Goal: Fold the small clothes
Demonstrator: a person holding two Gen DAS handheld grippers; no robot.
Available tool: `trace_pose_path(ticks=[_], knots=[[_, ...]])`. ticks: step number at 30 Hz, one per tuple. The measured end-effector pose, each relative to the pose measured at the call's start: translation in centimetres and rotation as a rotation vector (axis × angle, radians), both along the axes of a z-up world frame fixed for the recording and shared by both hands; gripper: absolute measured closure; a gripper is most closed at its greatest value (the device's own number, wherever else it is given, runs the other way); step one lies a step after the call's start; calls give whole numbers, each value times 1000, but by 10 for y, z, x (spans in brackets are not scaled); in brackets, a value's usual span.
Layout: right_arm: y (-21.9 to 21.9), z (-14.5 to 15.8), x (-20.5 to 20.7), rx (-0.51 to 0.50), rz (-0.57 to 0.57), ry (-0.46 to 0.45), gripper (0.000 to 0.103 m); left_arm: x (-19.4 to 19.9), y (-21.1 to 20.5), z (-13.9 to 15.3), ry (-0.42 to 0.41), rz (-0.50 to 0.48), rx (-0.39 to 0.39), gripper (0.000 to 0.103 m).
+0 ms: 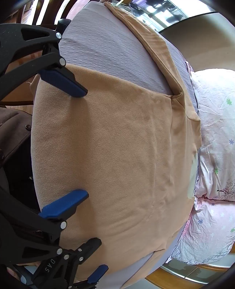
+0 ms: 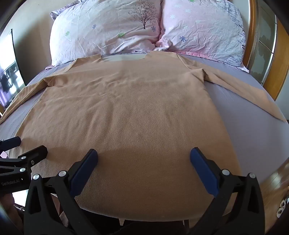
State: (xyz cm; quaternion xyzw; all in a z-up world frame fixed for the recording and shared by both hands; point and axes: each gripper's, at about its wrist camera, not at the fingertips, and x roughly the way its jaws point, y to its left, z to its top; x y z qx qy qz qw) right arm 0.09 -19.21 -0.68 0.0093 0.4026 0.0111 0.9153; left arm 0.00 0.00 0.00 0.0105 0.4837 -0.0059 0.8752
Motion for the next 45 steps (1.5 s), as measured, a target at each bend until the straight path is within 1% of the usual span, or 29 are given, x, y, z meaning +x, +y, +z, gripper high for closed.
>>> trace_pose_path(ticks=[45], knots=[[0,1,1,-3,-6,8,1,0,0,0,-3,0,0,2]])
